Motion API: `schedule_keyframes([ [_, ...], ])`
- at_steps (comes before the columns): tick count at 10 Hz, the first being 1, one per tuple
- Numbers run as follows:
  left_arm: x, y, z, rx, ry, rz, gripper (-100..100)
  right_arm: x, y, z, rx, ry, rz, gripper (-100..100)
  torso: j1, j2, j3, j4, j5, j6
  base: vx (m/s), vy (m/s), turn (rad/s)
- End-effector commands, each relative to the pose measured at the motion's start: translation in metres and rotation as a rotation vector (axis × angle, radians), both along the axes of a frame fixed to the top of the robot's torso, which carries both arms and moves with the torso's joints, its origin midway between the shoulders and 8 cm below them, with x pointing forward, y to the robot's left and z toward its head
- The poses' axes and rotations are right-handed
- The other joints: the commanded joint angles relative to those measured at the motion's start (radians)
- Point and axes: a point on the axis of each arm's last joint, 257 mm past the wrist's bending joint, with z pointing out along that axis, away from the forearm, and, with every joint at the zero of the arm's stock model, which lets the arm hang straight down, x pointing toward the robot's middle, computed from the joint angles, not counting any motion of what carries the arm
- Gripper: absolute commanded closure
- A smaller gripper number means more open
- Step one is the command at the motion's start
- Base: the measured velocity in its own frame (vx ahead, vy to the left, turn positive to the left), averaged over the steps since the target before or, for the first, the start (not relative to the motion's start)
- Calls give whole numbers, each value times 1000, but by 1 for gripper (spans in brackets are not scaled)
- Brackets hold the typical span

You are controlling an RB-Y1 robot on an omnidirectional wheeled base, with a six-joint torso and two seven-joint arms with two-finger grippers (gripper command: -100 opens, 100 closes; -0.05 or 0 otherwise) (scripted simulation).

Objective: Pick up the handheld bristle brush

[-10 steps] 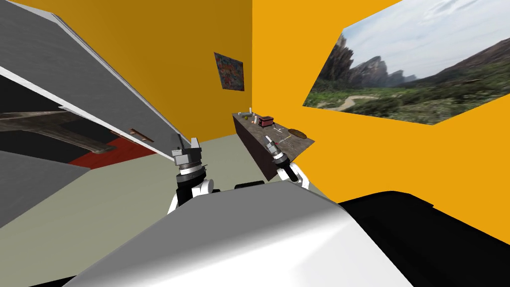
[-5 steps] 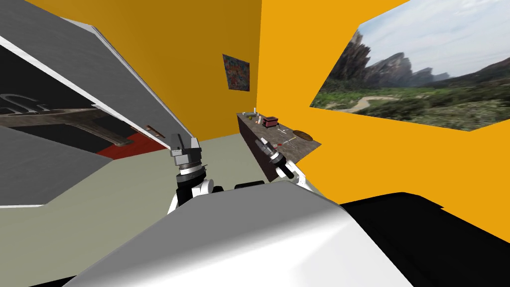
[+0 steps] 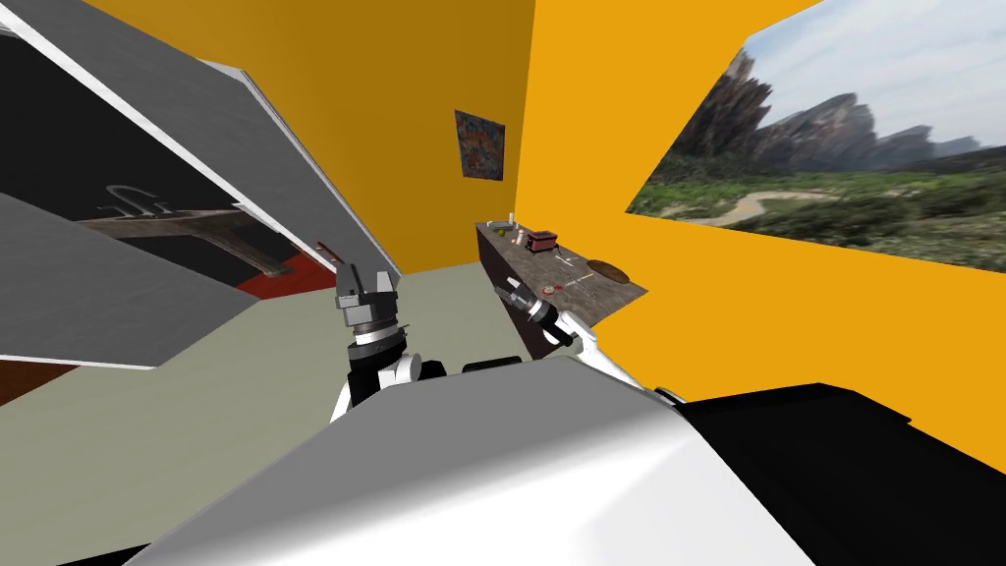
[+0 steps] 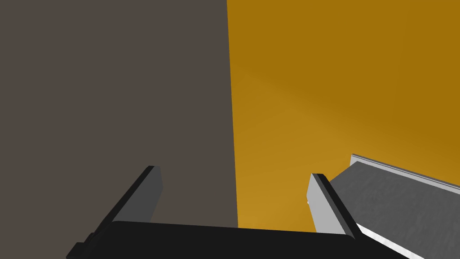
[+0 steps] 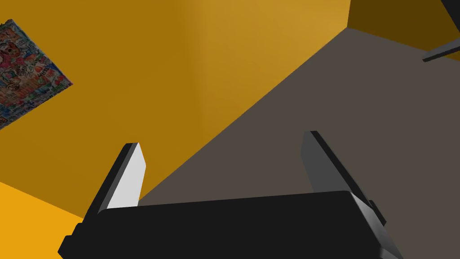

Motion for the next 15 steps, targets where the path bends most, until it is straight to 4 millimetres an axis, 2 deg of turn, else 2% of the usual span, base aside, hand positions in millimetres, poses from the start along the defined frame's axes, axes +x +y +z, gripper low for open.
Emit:
schedule_keyframes([
  [1,0,0,0,0,0,0,0,3,5,-9,-66,-22,13,-100,0,0,0,0,0,0,-18,-13,101],
  [2,0,0,0,0,0,0,0,6,9,-28,-140,-18,41,-100,0,0,0,0,0,0,-22,-18,187],
  [4,0,0,0,0,0,0,0,7,11,-28,-175,-44,39,-100,-1,0,0,0,0,1,-15,-19,53],
  [5,0,0,0,0,0,0,0,11,12,-47,-262,-53,67,-100,0,0,0,0,0,1,-25,-18,155],
  [6,0,0,0,0,0,0,0,11,12,-49,-284,-65,66,-100,-1,0,0,0,0,0,-25,-24,125],
  [7,0,0,0,0,0,0,0,16,10,-67,-365,-66,93,-100,-1,0,0,0,0,1,-32,-33,149],
  [8,0,0,0,0,0,0,0,16,10,-70,-395,-84,90,-100,-2,1,0,0,0,0,-32,-34,102],
  [9,0,0,0,0,0,0,0,22,4,-86,-475,-87,116,-100,-2,1,1,0,0,1,-40,-40,190],
  [10,0,0,0,0,0,0,0,23,3,-91,-506,-101,113,-100,-2,1,1,0,0,0,-29,-42,97],
  [11,0,0,0,0,0,0,0,27,-5,-106,-585,-103,138,-100,-2,1,1,0,-1,1,-41,-51,154],
  [13,0,0,0,0,0,0,0,30,-8,-112,-625,-120,133,-100,-3,1,1,0,-1,1,-21,-34,40],
  [14,0,0,0,0,0,0,0,38,-23,-129,-720,-120,151,-100,-1,0,0,0,0,1,-23,-30,137],
  [15,0,0,0,0,0,0,0,38,-24,-131,-741,-131,150,-100,-2,0,0,0,0,0,-25,-37,116],
])
